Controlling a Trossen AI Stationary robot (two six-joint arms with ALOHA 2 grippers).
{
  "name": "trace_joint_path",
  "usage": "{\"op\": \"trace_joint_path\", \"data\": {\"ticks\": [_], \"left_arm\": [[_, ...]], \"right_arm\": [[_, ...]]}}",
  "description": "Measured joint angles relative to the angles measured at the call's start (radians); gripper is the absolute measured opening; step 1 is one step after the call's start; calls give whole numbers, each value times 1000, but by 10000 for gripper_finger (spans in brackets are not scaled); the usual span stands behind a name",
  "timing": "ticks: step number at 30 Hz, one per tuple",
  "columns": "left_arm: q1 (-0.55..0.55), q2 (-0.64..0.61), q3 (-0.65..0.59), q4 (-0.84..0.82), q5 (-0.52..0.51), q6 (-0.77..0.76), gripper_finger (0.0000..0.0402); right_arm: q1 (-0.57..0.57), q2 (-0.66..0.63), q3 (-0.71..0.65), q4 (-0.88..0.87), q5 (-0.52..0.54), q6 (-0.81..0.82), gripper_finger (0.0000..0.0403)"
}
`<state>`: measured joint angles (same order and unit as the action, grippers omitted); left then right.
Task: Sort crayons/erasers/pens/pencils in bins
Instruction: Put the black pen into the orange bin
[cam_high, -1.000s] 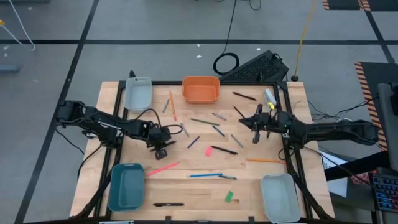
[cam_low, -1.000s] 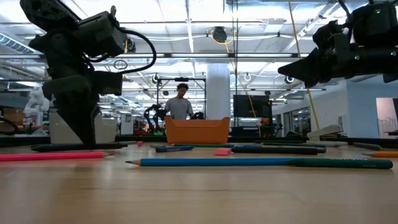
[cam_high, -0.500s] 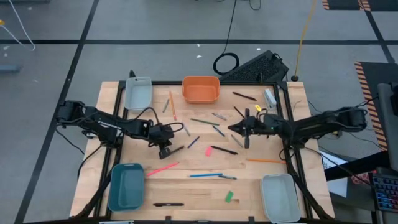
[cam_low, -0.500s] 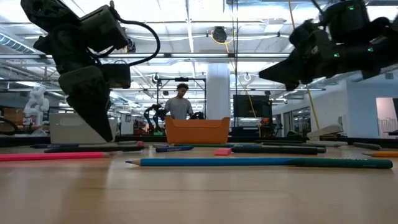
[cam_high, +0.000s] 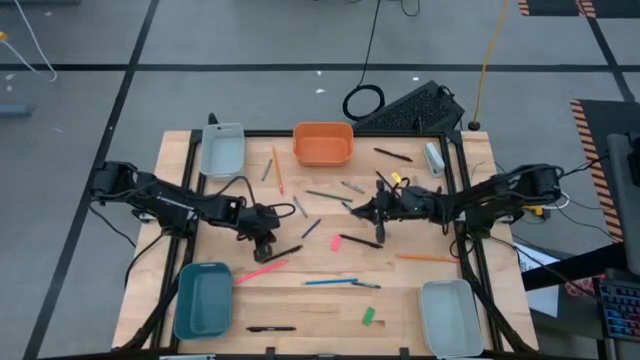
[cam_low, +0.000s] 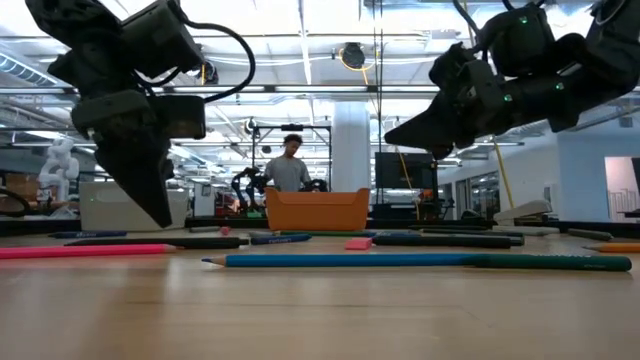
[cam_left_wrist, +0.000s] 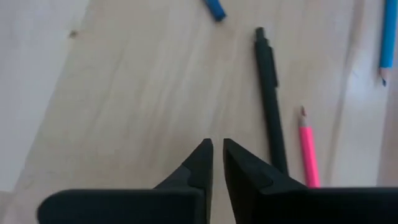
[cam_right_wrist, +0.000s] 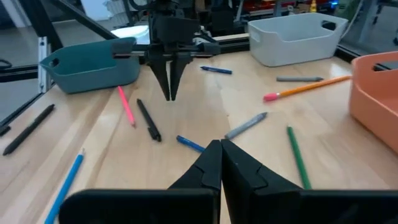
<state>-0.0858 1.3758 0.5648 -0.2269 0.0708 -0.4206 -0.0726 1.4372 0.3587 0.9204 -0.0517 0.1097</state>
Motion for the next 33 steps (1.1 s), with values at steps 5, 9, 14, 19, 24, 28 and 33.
{"op": "trace_joint_path", "data": {"ticks": [5,9,14,19,24,28,33], "left_arm": [[-12,0,0,21,65,-19,76],[-32,0,17,-2,66,-42,80],[-101,0,99,-159,-26,-61,79],[-164,0,153,-255,-53,-146,84],[-221,0,154,-313,-56,-253,123],[-272,0,154,-322,-64,-300,157],[-322,41,154,-330,-111,-355,161]], "right_arm": [[23,22,24,-1,0,-30,0],[28,22,39,0,2,-44,0],[38,22,40,6,2,-51,0],[41,22,40,8,4,-68,0],[50,22,40,10,3,-78,0],[61,22,40,11,9,-91,0],[69,22,40,11,30,-103,0]]}}
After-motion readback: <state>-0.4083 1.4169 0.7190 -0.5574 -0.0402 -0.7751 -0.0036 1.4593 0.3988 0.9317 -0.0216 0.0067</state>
